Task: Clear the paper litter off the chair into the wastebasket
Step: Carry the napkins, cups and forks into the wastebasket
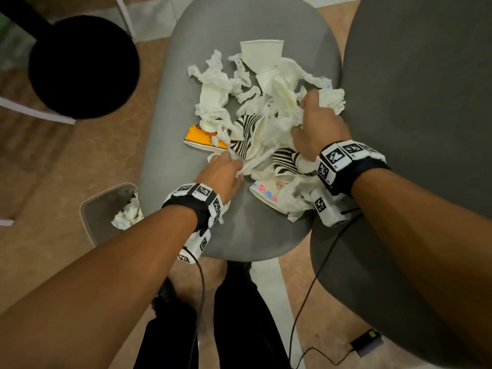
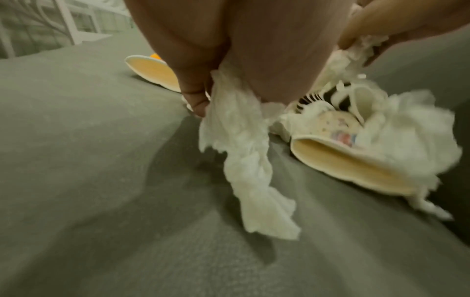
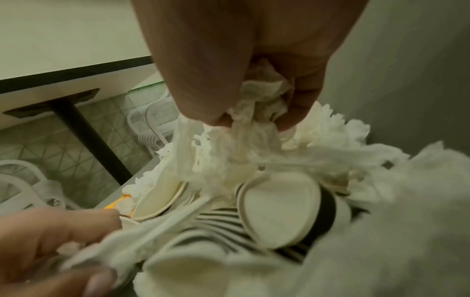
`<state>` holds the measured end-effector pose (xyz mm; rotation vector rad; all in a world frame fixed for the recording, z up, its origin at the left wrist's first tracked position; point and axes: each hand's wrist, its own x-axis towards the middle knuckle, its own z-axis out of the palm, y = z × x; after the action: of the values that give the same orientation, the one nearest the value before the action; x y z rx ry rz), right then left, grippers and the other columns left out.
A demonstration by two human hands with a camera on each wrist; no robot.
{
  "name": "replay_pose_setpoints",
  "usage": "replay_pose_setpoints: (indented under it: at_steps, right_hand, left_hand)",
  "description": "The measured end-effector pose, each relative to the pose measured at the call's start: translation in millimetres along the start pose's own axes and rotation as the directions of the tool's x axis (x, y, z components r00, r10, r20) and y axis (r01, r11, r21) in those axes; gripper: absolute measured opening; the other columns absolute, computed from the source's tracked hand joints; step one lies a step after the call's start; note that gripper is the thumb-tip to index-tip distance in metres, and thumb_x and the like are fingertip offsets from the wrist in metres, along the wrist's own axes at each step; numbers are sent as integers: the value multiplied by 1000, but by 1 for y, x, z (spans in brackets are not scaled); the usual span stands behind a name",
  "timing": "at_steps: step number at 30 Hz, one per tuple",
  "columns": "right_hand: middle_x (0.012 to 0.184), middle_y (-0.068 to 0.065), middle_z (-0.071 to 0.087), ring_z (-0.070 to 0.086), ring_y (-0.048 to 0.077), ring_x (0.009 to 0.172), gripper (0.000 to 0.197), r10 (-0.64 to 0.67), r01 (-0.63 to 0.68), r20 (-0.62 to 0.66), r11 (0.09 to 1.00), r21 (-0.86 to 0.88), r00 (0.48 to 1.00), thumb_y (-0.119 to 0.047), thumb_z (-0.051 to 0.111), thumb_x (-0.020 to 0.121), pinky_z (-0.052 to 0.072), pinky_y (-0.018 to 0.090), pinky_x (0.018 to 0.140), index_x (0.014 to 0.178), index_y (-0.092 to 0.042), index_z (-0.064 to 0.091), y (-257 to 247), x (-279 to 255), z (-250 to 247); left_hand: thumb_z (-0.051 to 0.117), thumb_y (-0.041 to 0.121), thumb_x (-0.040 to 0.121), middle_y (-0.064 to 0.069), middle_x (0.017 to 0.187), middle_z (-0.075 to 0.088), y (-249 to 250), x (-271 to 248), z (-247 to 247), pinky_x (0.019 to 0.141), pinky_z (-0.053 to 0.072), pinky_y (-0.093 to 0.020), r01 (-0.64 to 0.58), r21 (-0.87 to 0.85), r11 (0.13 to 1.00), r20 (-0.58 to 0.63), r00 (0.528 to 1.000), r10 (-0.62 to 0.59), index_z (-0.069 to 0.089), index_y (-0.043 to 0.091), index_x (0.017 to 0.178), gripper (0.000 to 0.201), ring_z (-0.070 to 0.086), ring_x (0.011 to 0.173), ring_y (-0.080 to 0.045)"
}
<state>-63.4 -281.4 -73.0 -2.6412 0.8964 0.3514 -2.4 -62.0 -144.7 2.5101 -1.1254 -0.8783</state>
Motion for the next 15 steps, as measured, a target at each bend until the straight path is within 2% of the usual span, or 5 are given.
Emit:
replay_pose_setpoints:
  at_steps: [2,5,9,12,15]
  right_hand:
    - [87,10,57,58,37,79,39,-27,28,-30,999,24,999,-16,48,90,53,46,75,127,-20,37,-1,-4,-11]
    - [104,12,65,60,36,98,38,-78,82,-35,983,164,996,-11,43,90,52,40,86,124,-24,53,-2,-10,-19]
    - [103,15,68,60,36,102,30,-100,118,-75,951,284,992,-23,42,87,48,35,83,106,-16,64,-22,-24,-26]
    - [111,17,68,59,37,110,51,-103,111,-45,958,266,994,-54,46,89,45,35,85,107,-10,65,-44,-36,-27]
    - [105,16,66,60,36,105,40,-149,152,-32,980,130,988,-47,55,91,44,33,79,98,-9,62,-59,-40,-19]
  left_hand:
    - [48,25,93,-17,105,51,3,-4,-4,78,45,-40,-6,-122,993,-113,994,-8,60,6,104,24,51,99,-37]
    - [47,27,86,-8,100,50,11,-9,-13,83,44,-35,1,-236,972,-229,972,-56,60,6,88,25,47,98,-26]
    - [53,17,71,-8,83,56,23,-16,-38,66,41,-31,-4,-476,879,-321,932,-169,55,1,64,18,50,76,-20]
    - [51,-7,73,-10,61,50,22,-22,-60,52,38,-31,54,-629,776,-323,889,-324,46,4,59,18,41,55,-16]
    - [44,-8,76,-5,69,58,7,-31,-73,52,35,-22,131,-693,709,-333,814,-476,54,7,71,19,51,62,-20]
